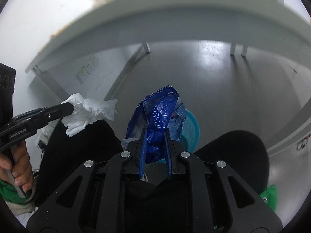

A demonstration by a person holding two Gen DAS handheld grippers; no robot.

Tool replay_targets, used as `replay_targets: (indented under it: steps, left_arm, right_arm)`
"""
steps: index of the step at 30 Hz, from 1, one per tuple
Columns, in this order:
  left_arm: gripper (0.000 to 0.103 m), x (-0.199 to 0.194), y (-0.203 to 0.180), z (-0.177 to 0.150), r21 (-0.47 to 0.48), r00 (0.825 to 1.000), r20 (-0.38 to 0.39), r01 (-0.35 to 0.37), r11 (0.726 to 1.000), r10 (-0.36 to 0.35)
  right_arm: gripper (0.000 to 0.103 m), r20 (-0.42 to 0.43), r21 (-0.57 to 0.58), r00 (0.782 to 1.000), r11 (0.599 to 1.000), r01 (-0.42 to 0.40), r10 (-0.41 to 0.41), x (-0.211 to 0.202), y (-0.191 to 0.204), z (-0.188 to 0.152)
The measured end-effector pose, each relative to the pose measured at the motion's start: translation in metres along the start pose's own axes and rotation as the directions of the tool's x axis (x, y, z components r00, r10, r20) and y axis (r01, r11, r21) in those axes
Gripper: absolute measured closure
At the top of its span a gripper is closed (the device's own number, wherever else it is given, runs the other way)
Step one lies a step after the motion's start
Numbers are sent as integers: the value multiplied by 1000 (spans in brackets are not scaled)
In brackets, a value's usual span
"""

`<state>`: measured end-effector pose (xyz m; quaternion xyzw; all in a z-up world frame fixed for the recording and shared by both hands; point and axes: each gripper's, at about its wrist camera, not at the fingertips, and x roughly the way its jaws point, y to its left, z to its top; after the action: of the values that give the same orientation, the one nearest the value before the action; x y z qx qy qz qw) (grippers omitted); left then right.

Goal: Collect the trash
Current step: 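Carry the blue wrapper and white tissue down over the blue wastebasket with both tools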

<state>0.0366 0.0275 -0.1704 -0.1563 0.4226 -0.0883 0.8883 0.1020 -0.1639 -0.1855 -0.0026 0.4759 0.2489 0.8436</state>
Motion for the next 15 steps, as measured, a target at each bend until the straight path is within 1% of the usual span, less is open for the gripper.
replay_targets:
  steps: [2,4,5,8,12,15]
  left_arm:
    - [101,12,3,0,-1,1000,-9,-1,1000,1]
    - [101,23,7,0,-10,1000,-21,2,1000,-2]
    - [101,30,11,1,-24,999,-32,8,1000,-9]
    - [101,47,23,7,-76,998,-69,4,997,-10]
    - [101,65,29,13,-92,997,-82,-16,996,9]
    - [101,86,32,15,-96,994,-109,-39,995,28]
  right_arm:
    - [87,-28,11,1000,1000,-7,8,13,-3,-1]
    - [87,-66,70,996,996,-60,65,25,-9,-2]
    - [87,-80,78,994,995,-63,70,31,-10,-1]
    - [87,-103,66,993,997,-51,58,45,-9,3]
    - [87,-130,37,991,999,-6,11,70,-9,9]
    - [87,-176,93,984,995,-20,37,89,-18,11]
